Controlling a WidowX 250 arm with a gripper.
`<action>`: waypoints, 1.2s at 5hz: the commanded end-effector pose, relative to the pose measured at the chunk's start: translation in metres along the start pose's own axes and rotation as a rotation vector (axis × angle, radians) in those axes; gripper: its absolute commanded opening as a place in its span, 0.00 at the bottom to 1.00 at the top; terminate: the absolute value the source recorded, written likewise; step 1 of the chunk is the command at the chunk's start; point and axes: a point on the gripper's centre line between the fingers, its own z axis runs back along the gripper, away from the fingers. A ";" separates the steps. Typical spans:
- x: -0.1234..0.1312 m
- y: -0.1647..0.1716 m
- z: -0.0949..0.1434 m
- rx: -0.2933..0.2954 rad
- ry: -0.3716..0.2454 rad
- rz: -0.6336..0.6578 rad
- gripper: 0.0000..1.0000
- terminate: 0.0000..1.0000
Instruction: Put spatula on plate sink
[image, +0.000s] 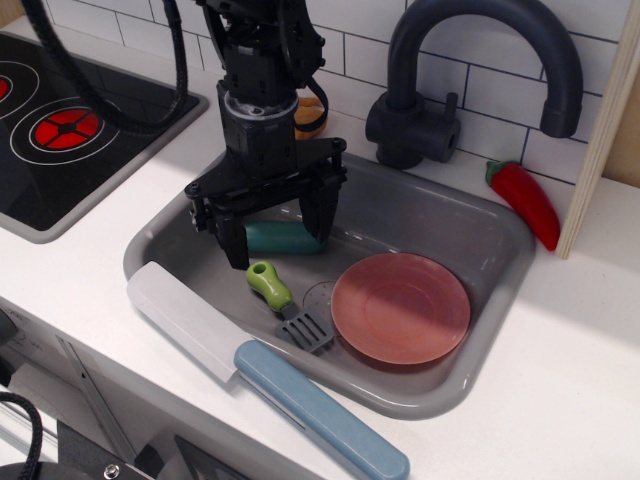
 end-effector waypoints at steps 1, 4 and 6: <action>0.000 0.000 0.000 0.000 0.000 0.000 1.00 0.00; 0.003 -0.002 -0.035 -0.055 -0.079 0.082 1.00 0.00; 0.003 -0.002 -0.058 -0.069 -0.124 0.106 1.00 0.00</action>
